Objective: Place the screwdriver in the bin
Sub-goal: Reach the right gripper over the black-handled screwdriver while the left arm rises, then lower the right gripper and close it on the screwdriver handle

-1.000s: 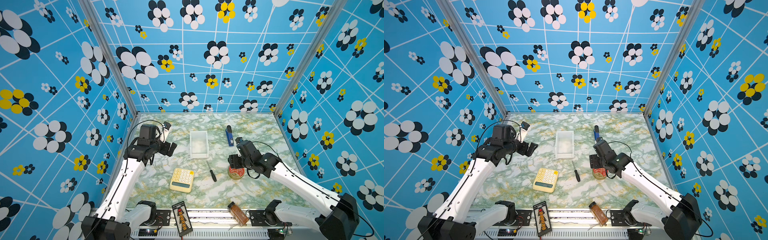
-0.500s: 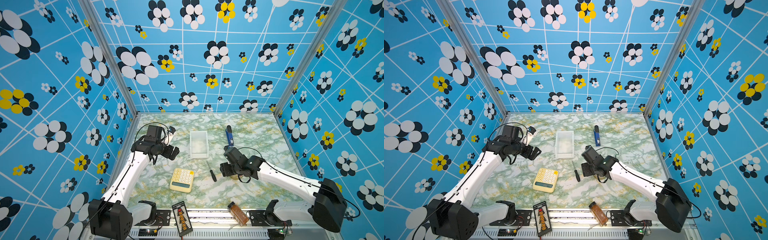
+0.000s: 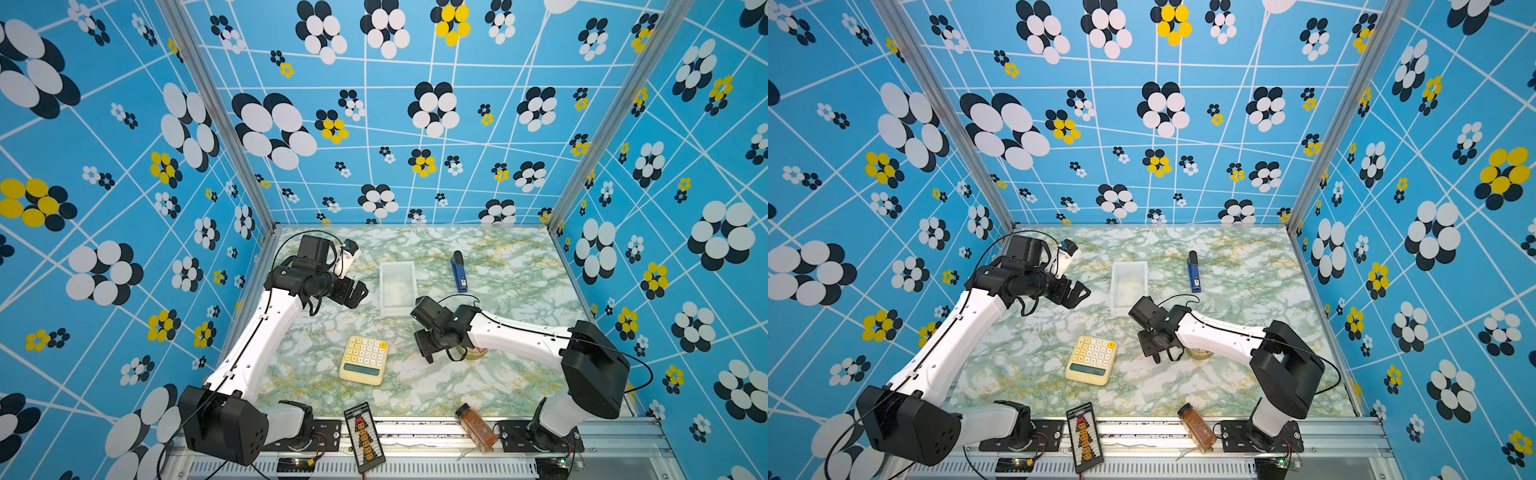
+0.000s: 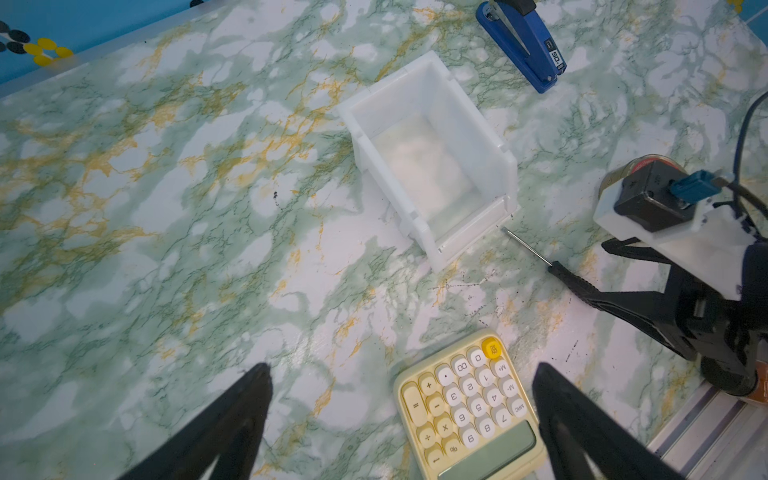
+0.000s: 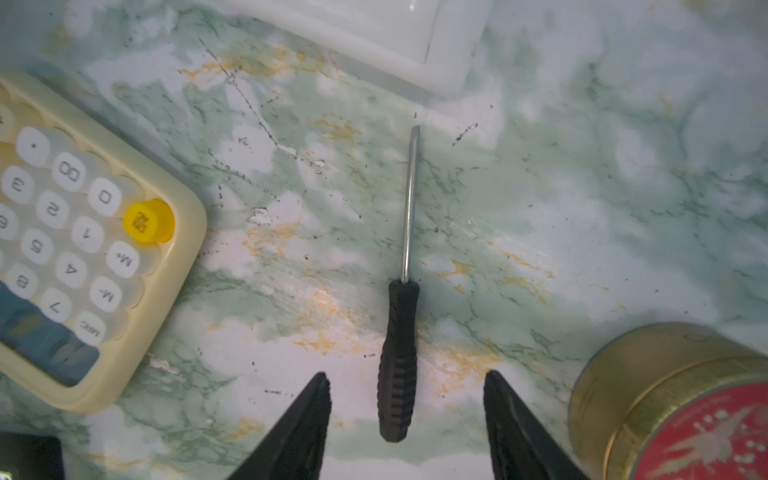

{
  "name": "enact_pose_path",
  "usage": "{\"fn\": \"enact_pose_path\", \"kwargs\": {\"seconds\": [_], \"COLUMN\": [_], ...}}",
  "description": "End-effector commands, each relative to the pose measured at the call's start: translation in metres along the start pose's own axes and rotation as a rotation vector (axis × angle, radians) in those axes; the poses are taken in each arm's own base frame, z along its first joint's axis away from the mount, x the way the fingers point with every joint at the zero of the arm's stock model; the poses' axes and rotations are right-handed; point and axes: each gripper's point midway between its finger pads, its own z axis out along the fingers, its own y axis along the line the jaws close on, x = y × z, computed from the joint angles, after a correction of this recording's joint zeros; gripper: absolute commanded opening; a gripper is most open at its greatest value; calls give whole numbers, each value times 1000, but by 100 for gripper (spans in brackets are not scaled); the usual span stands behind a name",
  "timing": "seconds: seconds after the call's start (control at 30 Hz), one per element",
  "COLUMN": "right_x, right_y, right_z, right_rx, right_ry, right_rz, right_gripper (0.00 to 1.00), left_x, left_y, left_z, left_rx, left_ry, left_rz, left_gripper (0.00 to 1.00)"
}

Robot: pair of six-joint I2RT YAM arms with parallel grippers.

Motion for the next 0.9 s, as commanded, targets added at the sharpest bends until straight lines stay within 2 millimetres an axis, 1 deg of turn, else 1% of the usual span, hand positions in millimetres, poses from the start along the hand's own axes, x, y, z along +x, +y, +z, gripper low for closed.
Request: {"fn": "enact_pose_path", "kwargs": {"seconds": [0.0, 0.13, 0.23, 0.37, 0.47, 0.57, 0.8, 0.87], "right_x": [7, 16, 20, 26, 29, 33, 38, 41], "right_y": [3, 0, 5, 5, 6, 5, 3, 2], "right_z": [3, 8, 12, 17, 22, 25, 29, 31], "right_rx": [12, 41, 24, 47, 58, 67, 77, 84], "right_ry": [35, 66, 74, 95, 109, 118, 140, 148], "right_rz": [7, 3, 6, -10, -20, -21, -25, -28], "right_gripper": [60, 55, 52, 51, 45, 45, 40, 35], "left_x": [1, 1, 2, 0, 0, -1, -2, -2], "left_y": [-6, -7, -6, -7, -9, -10, -11, -11], "left_z": [-3, -2, 2, 2, 3, 3, 0, 0], "left_rx": [24, 32, 36, 45, 56, 64, 62, 61], "left_ry": [9, 8, 17, 12, 16, 18, 10, 9], "left_rz": [-14, -17, -23, -27, -25, -28, -24, -22], "left_gripper": [99, 99, 99, 99, 99, 99, 99, 99]}}
